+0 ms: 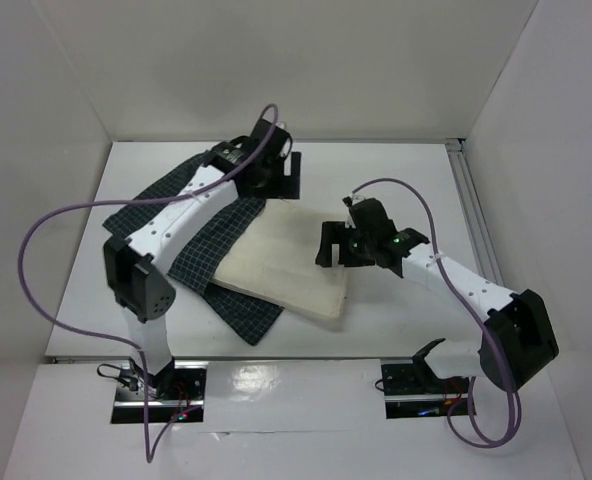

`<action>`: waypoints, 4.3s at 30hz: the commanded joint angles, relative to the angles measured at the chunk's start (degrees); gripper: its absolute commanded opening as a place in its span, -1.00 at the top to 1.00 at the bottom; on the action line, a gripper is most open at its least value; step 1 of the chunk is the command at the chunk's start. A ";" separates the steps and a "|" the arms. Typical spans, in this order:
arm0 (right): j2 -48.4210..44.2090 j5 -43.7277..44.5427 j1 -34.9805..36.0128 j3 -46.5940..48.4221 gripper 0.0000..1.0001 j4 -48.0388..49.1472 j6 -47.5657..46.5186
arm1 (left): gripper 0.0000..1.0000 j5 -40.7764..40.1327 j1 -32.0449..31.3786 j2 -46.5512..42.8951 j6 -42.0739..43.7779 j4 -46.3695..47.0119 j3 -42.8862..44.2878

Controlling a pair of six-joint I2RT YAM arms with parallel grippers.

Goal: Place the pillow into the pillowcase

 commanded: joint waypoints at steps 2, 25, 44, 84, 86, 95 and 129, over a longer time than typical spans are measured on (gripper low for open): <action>-1.68 10.98 0.27 9.69 -1.00 -6.38 -6.73 | -0.84 -3.33 6.16 -18.57 -6.05 0.51 -12.43; 16.85 20.24 27.33 21.31 -1.00 -8.95 -21.07 | -0.73 13.64 6.53 -51.08 -36.58 31.97 -87.27; 27.50 19.89 14.87 53.27 1.00 -10.95 -26.61 | 1.00 15.92 2.93 -31.24 -29.03 45.43 -64.97; 1.92 -4.87 -21.26 -0.29 -0.86 5.28 4.76 | -0.72 -1.39 -9.64 -28.42 -16.37 14.94 -41.79; 1.92 -8.58 -21.27 -2.77 -0.81 9.93 6.52 | -0.72 -2.53 -9.64 -22.52 -15.15 12.22 -37.98; -2.81 -11.78 -4.42 -11.65 1.00 20.49 12.06 | -0.74 -6.84 -5.87 -5.47 -12.86 -0.44 -17.50; 41.55 -12.89 -8.26 35.18 -1.00 9.16 -15.18 | -0.99 1.60 3.63 6.14 -13.73 5.18 -17.32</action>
